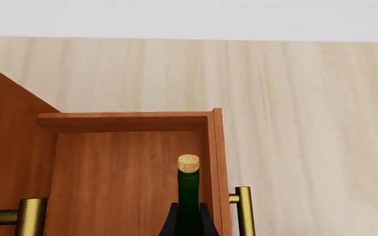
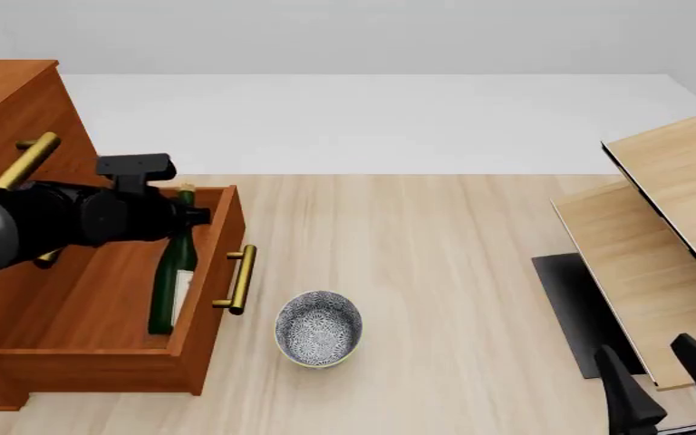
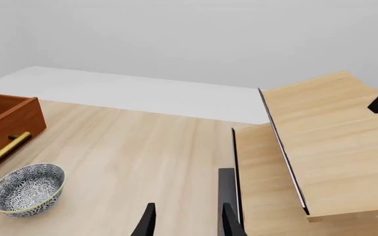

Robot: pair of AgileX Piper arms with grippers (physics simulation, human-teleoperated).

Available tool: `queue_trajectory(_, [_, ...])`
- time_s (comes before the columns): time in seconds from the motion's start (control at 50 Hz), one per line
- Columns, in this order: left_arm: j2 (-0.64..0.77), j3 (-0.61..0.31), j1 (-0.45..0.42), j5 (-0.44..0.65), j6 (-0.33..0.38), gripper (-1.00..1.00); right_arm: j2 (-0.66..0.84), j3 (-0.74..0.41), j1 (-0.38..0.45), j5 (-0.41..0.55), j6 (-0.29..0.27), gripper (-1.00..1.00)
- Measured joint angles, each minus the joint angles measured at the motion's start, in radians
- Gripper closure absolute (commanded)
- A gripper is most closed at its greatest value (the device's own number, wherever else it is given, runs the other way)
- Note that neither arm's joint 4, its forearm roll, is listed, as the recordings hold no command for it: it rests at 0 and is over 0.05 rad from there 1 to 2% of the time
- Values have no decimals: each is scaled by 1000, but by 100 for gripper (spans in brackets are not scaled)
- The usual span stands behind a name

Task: Put the wine bottle in the bottom drawer of the cabinet.

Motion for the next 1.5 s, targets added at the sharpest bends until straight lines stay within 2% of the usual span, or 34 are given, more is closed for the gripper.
queue_trajectory(0.72, [59, -20, 17, -32, -11, 100, 0, 0, -1, 2, -1, -100])
queue_trajectory(0.74, [59, -20, 16, -32, -11, -100, 0, 0, -1, 2, -1, -100])
queue_trajectory(1.26, [44, -44, 9, -16, -1, -100, 1, 0, 1, 1, -2, -100])
queue_trajectory(1.5, [0, -75, 15, 28, 25, -100, 1, 0, 2, 2, -2, -100])
